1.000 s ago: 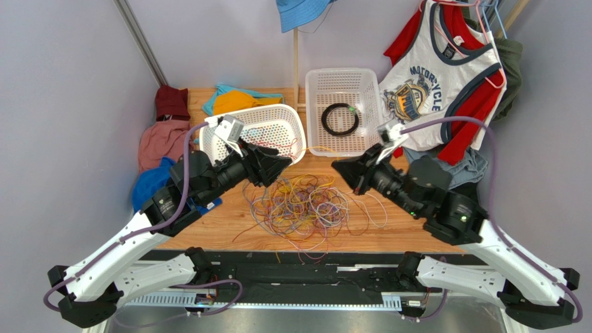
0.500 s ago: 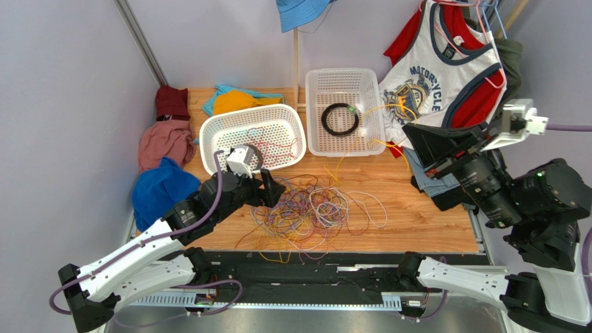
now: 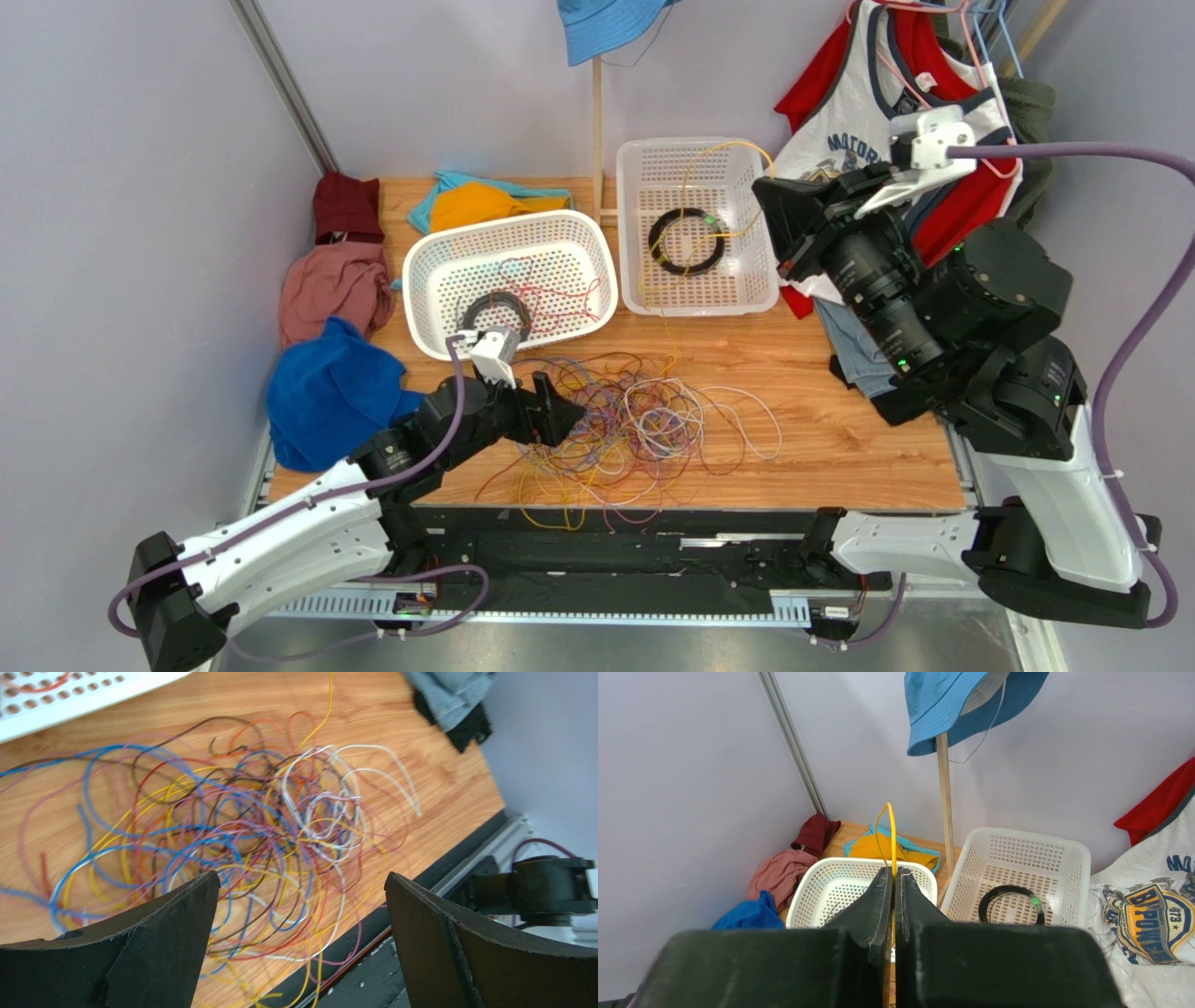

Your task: Untangle the cables

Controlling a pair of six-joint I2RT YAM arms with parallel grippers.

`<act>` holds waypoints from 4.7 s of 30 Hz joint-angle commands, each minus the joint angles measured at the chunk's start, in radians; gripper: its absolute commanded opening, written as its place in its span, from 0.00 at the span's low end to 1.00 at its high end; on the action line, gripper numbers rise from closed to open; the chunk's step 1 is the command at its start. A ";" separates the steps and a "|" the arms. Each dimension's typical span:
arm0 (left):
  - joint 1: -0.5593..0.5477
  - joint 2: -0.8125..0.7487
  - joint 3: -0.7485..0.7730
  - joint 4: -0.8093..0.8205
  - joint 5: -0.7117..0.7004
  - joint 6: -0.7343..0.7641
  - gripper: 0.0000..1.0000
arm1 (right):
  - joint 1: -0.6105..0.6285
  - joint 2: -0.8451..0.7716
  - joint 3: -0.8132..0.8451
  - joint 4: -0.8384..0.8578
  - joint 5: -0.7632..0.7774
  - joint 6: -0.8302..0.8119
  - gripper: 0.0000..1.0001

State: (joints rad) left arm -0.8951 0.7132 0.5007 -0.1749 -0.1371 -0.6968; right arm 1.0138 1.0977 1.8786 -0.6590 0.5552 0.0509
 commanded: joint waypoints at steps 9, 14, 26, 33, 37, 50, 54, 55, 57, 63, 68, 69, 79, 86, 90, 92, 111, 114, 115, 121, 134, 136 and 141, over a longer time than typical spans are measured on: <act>-0.030 0.127 -0.169 0.896 -0.002 0.186 0.98 | 0.002 -0.071 0.060 -0.065 -0.139 0.150 0.00; -0.086 0.278 -0.110 1.138 0.065 0.369 0.98 | 0.002 -0.094 0.062 -0.096 -0.224 0.228 0.00; -0.183 0.686 0.045 1.460 -0.015 0.632 0.99 | 0.002 -0.133 0.050 -0.132 -0.304 0.296 0.00; -0.182 0.810 0.165 1.479 -0.119 0.695 0.77 | 0.003 -0.183 -0.027 -0.128 -0.287 0.288 0.00; -0.173 0.796 0.170 1.480 -0.139 0.695 0.30 | 0.002 -0.220 -0.073 -0.116 -0.282 0.290 0.00; -0.168 0.313 0.471 0.365 -0.153 0.505 0.00 | 0.003 -0.449 -0.436 -0.062 -0.123 0.293 0.00; -0.168 0.301 0.766 -0.117 -0.159 0.436 0.00 | 0.002 -0.528 -0.591 -0.024 -0.145 0.319 0.00; -0.168 0.311 0.826 -0.173 -0.151 0.418 0.00 | 0.003 -0.535 -0.623 0.005 -0.167 0.323 0.00; -0.168 0.347 0.984 -0.295 -0.121 0.407 0.00 | 0.002 -0.541 -0.691 0.033 -0.227 0.329 0.00; -0.169 0.440 1.262 -0.448 -0.072 0.379 0.00 | 0.002 -0.484 -0.756 0.101 -0.349 0.333 0.01; -0.169 0.477 1.322 -0.497 -0.042 0.376 0.00 | 0.002 -0.464 -0.765 0.084 -0.363 0.325 0.22; -0.169 0.477 1.316 -0.494 -0.039 0.373 0.00 | 0.002 -0.470 -0.774 0.091 -0.362 0.325 0.22; -0.168 0.503 1.245 -0.411 0.063 0.315 0.00 | 0.002 -0.467 -0.834 0.209 -0.425 0.336 0.32; -0.169 0.540 1.274 -0.411 0.113 0.293 0.00 | 0.002 -0.492 -0.901 0.257 -0.433 0.320 0.69; -0.171 0.545 1.286 -0.410 0.117 0.292 0.00 | 0.002 -0.504 -0.935 0.300 -0.442 0.322 0.72; -0.171 0.545 1.289 -0.411 0.120 0.286 0.00 | 0.002 -0.501 -0.944 0.315 -0.445 0.322 0.72; -0.180 0.499 1.205 -0.393 0.139 0.272 0.00 | 0.002 -0.335 -0.929 0.378 -0.354 0.284 0.09; -0.180 0.453 1.132 -0.370 0.097 0.278 0.00 | 0.002 -0.341 -0.877 0.339 -0.311 0.271 0.00; -0.180 0.441 1.110 -0.361 0.076 0.281 0.12 | 0.002 -0.341 -0.856 0.325 -0.296 0.261 0.00; -0.180 0.327 0.914 -0.428 -0.175 0.220 0.93 | 0.002 -0.280 -0.592 0.156 -0.120 0.179 0.00; -0.177 -0.012 0.290 -0.367 -0.346 -0.084 0.95 | -0.171 0.108 0.031 0.097 0.025 0.015 0.00; -0.179 -0.031 0.248 -0.341 -0.320 -0.118 0.95 | -0.222 0.184 0.108 0.125 0.037 0.006 0.00; -0.179 -0.015 0.165 -0.272 -0.266 -0.150 0.92 | -0.381 0.301 0.111 0.297 0.040 0.059 0.00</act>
State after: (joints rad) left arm -1.0721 0.6914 0.6968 -0.5625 -0.4488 -0.7818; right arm 0.7391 1.3285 1.9705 -0.4839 0.5873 0.0921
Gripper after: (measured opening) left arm 0.932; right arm 0.011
